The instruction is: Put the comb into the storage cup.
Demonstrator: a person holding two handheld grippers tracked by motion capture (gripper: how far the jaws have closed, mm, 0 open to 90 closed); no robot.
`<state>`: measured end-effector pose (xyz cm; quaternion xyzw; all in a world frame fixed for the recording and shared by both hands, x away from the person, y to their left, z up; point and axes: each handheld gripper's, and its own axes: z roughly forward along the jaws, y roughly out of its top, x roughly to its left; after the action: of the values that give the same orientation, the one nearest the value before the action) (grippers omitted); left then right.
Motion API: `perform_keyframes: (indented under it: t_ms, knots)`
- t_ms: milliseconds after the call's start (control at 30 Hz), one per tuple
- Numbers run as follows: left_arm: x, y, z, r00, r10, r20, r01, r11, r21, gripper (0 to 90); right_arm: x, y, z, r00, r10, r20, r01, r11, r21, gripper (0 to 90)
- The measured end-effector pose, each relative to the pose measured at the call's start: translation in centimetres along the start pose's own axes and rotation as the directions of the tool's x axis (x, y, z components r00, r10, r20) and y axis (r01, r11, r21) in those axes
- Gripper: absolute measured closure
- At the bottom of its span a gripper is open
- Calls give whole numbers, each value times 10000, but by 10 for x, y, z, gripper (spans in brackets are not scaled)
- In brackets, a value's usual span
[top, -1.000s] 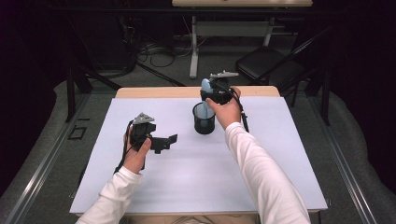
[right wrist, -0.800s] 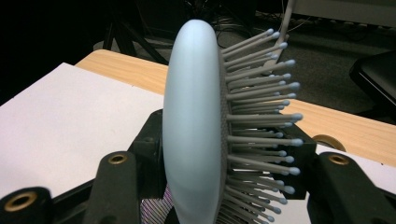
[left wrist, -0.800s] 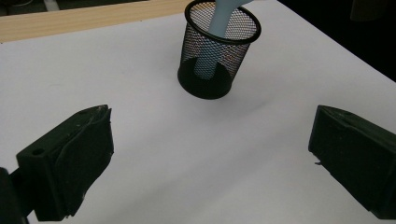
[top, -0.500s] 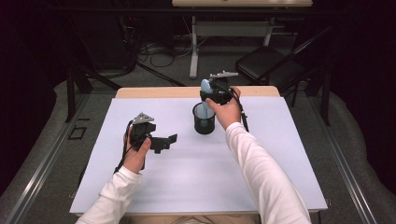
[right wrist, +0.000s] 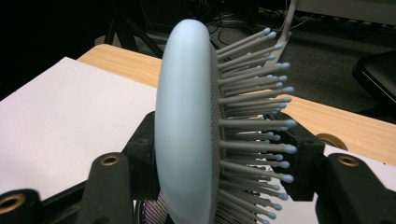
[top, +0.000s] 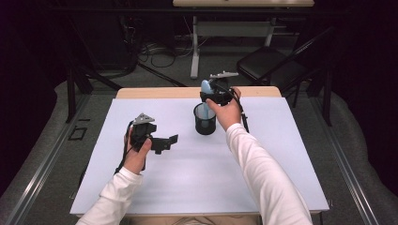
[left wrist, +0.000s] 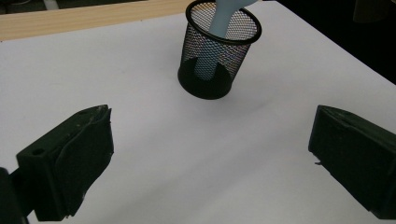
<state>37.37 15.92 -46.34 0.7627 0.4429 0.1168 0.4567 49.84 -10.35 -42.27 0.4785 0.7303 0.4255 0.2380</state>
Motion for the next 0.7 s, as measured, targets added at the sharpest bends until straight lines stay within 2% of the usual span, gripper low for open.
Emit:
perform_keyframes:
  t_ms: [233,700]
  knots:
    - [0,0,1,10000,89,-12,-89,9999,66,1,0,0,1,10000,-8,36,8,10000,0,365]
    - [0,0,0,10000,-15,-21,15,10000,-10,1,1,1,2,9987,237,460,-243,9996,127,175]
